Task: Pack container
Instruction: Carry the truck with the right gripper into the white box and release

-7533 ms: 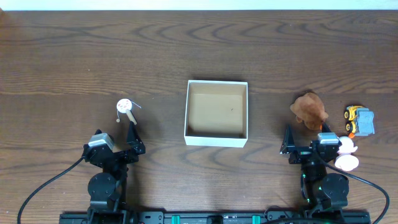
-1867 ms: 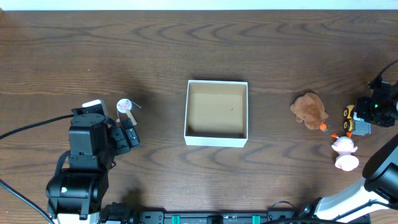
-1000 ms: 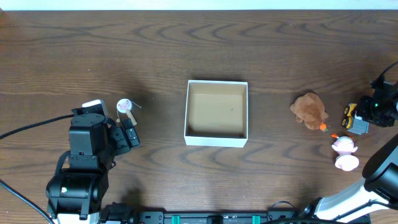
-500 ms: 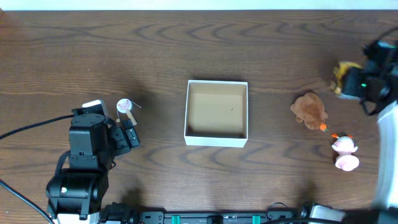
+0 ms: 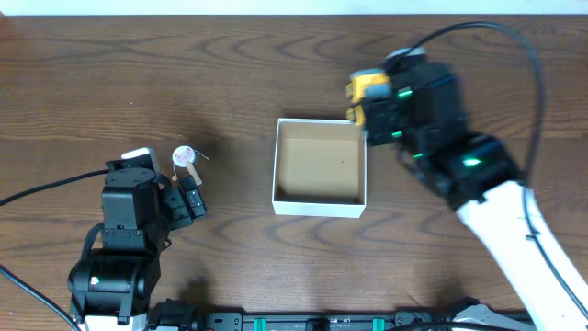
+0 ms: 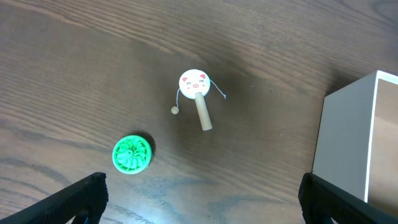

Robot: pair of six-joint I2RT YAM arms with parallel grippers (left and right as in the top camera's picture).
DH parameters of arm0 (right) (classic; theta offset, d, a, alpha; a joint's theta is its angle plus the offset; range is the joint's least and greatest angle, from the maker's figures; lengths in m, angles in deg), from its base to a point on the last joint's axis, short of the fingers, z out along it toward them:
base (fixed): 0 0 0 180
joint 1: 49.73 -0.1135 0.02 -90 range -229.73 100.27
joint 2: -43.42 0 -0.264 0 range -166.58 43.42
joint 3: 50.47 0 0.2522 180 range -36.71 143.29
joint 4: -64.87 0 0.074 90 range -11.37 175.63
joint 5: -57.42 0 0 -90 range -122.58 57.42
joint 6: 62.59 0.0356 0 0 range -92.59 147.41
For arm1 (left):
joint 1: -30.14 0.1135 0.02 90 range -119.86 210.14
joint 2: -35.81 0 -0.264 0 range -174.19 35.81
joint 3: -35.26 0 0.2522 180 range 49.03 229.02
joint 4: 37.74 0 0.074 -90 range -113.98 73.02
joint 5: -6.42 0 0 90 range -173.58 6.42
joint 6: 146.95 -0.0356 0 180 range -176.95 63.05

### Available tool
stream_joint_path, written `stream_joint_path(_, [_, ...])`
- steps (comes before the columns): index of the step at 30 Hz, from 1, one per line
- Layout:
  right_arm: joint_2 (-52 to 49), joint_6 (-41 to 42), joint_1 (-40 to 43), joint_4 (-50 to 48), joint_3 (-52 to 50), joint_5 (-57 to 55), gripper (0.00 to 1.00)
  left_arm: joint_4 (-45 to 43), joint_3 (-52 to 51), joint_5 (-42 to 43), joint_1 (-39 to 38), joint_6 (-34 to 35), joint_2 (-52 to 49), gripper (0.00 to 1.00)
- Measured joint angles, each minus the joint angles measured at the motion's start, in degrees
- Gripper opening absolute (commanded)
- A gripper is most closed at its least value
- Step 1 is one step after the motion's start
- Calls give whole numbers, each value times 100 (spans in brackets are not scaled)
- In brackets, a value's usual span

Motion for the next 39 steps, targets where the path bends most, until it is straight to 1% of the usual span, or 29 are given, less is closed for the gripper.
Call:
stream_joint_path(3, [-389,498,-487,72,0,-328,1,2,0,0,0,44,0,98])
stream_joint_path(7, [-1088,1097,-769,389,0,-549,1,9,0,0,0,63,0,98])
stream_joint_path(10, [-1534,1434,-778,538,0,-597,1,28,0,0,0,63,0,98])
stream_joint_path(13, [-2002,1670,-737,490,0,-564,1,48,0,0,0,63,0,98])
stream_joint_path(18, [-2542,1829,-636,376,0,-391,1,50,0,0,0,66,0,98])
stream_joint_path(20, [-2686,1847,-601,341,0,-343,4,59,0,0,0,66,0,98])
stream_joint_path(22, [-2771,1849,-555,310,0,-308,13,94,0,0,0,63,0,98])
stream_joint_path(23, [-2785,1847,-540,284,0,-299,21,107,0,0,0,66,0,98])
stream_joint_path(24, [-2787,1843,-516,240,0,-282,26,120,0,0,0,63,0,98])
stream_joint_path(27, [-2787,1832,-446,166,0,-262,34,131,0,0,0,63,0,98])
stream_joint_path(29, [-2787,1818,-407,175,0,-254,44,133,0,0,0,63,0,98])
stream_joint_path(30, [-2787,1797,-398,177,0,-238,54,133,0,0,0,63,0,98])
stream_joint_path(33, [-2787,1690,-393,181,0,-238,58,133,0,0,0,63,0,98])
stream_joint_path(35, [-2787,1639,-393,175,0,-234,71,133,0,0,0,66,0,98])
stream_joint_path(39, [-2787,1541,-393,173,0,-225,72,133,0,0,0,63,0,98])
